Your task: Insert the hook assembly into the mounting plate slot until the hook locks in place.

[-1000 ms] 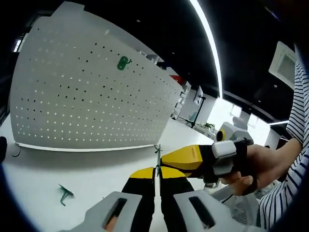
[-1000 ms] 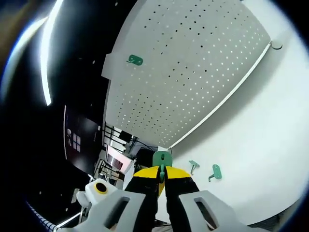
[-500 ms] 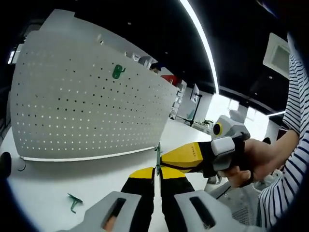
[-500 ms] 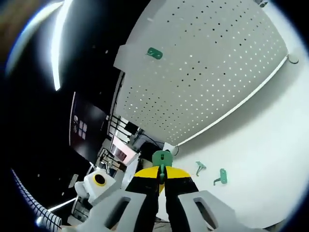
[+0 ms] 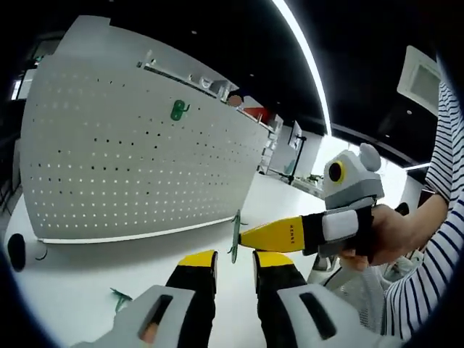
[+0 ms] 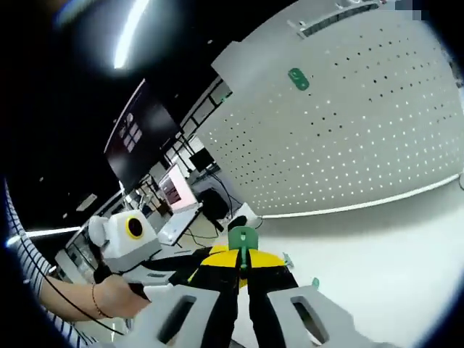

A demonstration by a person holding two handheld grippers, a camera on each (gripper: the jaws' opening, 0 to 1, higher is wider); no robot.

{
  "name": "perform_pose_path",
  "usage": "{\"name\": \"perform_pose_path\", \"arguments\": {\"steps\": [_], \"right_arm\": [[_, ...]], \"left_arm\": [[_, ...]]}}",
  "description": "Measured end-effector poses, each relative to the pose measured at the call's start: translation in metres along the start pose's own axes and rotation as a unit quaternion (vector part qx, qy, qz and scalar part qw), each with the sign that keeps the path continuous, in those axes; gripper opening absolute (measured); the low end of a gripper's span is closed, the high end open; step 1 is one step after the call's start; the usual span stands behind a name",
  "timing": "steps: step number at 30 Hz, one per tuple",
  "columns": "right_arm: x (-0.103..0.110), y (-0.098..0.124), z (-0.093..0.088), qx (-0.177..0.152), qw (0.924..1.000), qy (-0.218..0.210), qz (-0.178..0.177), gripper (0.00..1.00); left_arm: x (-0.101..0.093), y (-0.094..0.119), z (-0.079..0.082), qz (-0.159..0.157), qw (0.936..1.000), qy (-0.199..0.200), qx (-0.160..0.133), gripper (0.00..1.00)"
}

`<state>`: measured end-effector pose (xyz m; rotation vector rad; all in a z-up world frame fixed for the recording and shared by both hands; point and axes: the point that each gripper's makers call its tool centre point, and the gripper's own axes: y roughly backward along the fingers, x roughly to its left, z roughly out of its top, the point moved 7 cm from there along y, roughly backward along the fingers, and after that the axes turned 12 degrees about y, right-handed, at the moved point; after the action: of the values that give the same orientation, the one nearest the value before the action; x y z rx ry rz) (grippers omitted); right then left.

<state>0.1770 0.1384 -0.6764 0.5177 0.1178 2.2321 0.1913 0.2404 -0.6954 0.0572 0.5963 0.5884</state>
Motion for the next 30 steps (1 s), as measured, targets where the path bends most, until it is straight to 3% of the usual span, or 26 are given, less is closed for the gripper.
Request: {"name": "perform_pose_path", "arguments": {"steps": [7,14,19,22,26,30], "right_arm": [[0.006,-0.004,-0.001,0.015,0.9971,0.075,-0.002,0.00],[0.010,-0.001,-0.002,0.021,0.9876,0.155,-0.013,0.00],[0.013,0.001,-0.005,0.017,0.9843,0.175,-0.020,0.00],[0.016,0.001,-0.008,0.017,0.9806,0.194,-0.024,0.00],[0.021,0.002,-0.011,0.011,0.9776,0.208,-0.031,0.00],[0.026,0.001,-0.016,0.016,0.9747,0.222,-0.023,0.00]], "left_arm": [[0.001,0.010,-0.008,0.014,0.9997,0.021,-0.007,0.38],[-0.001,0.019,-0.018,0.022,0.9992,0.033,-0.005,0.53],[-0.001,0.026,-0.027,0.031,0.9986,0.040,-0.015,0.59],[-0.002,0.027,-0.038,0.038,0.9980,0.050,-0.005,0.61],[-0.004,0.031,-0.046,0.045,0.9974,0.056,-0.006,0.70],[-0.006,0.036,-0.052,0.047,0.9970,0.062,-0.004,0.71]]}}
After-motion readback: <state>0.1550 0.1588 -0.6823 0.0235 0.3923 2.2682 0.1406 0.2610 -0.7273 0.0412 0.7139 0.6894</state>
